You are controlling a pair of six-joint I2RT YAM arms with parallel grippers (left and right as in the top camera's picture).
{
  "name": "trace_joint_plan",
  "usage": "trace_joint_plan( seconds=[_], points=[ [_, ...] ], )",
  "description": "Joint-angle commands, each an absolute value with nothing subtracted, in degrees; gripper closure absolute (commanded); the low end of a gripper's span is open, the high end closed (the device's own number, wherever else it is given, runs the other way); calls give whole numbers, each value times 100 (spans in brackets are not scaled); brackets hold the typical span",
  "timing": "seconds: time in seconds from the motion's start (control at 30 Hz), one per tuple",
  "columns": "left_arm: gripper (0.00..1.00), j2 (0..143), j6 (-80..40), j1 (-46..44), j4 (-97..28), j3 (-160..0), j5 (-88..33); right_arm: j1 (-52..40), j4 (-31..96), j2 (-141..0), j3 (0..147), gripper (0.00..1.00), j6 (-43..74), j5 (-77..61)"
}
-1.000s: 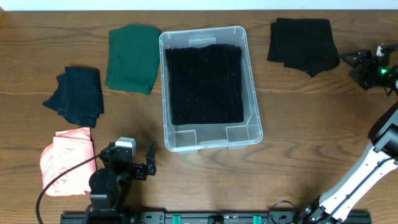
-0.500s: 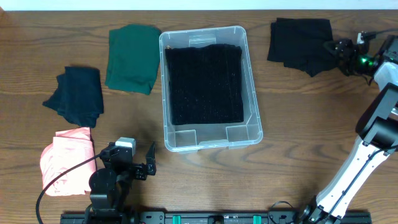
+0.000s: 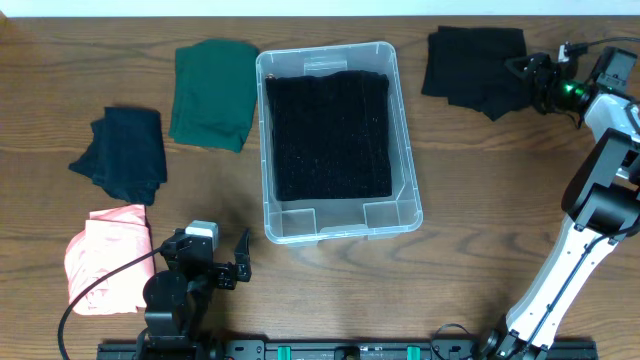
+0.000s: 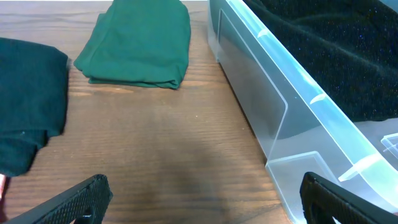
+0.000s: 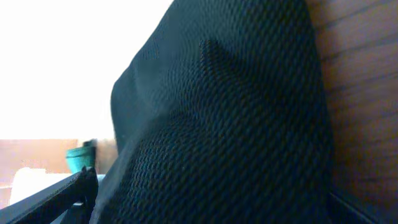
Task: Pack container
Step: 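Lower the right gripper onto the black garment's right edge and close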
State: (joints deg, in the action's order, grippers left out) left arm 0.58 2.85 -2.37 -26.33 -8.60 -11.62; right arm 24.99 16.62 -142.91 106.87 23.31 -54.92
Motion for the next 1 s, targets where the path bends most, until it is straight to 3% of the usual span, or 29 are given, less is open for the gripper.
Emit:
trace_joint_plan(
  seconds=[0.0,0.17,0.4,0.97],
  points=[
    [2,30,314,-244,-2626,-749,-1135,2611,1643,-14424,10656,1,2589,-6062],
    [2,27,314,-244,-2626,-749,-1135,2681,2340,-14424,10654,1,2458,-6228],
    [2,27,314,-244,-2624,-749,-1135,2445,3629,-14424,10648,1,1811,-5411],
    [2,27,314,-244,-2626,-749,-1135,2418,2790,-14424,10648,3,2375,-4737]
  ],
)
